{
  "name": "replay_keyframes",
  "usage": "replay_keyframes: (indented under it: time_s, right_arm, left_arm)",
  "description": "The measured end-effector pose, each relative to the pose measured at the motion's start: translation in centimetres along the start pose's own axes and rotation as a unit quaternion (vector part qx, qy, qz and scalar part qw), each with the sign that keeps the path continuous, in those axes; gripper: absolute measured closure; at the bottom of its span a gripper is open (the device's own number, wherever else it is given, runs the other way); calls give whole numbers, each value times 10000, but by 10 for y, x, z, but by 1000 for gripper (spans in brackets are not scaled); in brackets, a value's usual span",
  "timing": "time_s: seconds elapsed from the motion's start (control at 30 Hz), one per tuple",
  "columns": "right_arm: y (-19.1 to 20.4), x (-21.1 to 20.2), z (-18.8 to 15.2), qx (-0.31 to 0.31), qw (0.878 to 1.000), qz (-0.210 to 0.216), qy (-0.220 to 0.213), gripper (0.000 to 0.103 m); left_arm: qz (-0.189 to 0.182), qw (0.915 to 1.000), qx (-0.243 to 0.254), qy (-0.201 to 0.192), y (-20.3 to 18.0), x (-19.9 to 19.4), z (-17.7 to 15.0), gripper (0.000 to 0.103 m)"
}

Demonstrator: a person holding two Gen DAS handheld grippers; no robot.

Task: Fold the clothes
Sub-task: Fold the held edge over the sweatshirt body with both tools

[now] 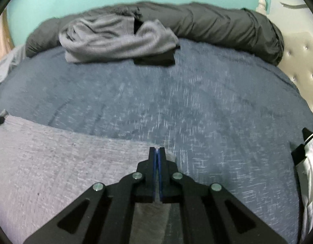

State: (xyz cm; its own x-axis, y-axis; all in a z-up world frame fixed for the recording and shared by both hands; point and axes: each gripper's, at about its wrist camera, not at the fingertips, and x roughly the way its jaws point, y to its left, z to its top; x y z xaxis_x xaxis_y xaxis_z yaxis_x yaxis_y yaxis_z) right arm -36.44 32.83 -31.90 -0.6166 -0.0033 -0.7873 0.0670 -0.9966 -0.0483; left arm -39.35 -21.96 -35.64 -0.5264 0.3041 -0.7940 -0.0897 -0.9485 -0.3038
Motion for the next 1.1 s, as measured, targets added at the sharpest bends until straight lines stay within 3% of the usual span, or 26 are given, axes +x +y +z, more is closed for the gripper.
replay_keyframes:
  time_s: [0.1,0.2,0.27,0.3,0.33,0.4,0.47,0.57,0.6,0.73,0.87,0.97,1.1]
  right_arm:
    - [0,18,0,38,9996,-33,266,101]
    - [-16,12,1,374,9991,-14,173,100]
    - [-35,-1,-2,789,9965,267,5,99]
    - [-41,-7,-8,940,9945,459,39,91]
    - [-47,-12,-14,1090,9919,650,74,75]
    - [-59,-24,-25,1388,9848,1032,142,62]
    - [-70,-35,-37,1670,9757,1403,211,62]
    - [-65,-68,-68,1520,9742,1641,288,62]
    - [-65,-78,-78,1601,9711,1754,233,62]
    - [-61,-114,-121,1856,9609,2049,132,56]
    - [-49,-140,-159,1642,9663,1968,218,51]
    - [-53,-141,-173,1934,9591,2046,276,51]
    - [-50,-142,-182,1985,9593,1989,288,51]
  left_arm:
    - [-56,10000,-32,-17,3,-5,-3,89]
    - [-123,9998,-152,-45,14,-20,-8,81]
    - [-219,9993,-315,-19,21,-33,-16,81]
    - [-304,9987,-405,12,24,-39,-22,81]
    - [-389,9980,-495,42,27,-45,-28,81]
    - [-482,9975,-493,124,26,-58,-47,80]
    - [-569,9970,-477,207,24,-72,-66,79]
    - [-699,9960,-454,332,21,-92,-96,54]
    - [-743,9955,-447,374,20,-98,-106,52]
    - [-895,9935,-510,481,19,-121,-144,52]
    - [-1008,9913,-721,447,22,-135,-176,52]
    - [-1062,9903,-827,358,22,-140,-193,52]
    - [-1154,9903,-711,316,12,-141,-204,52]
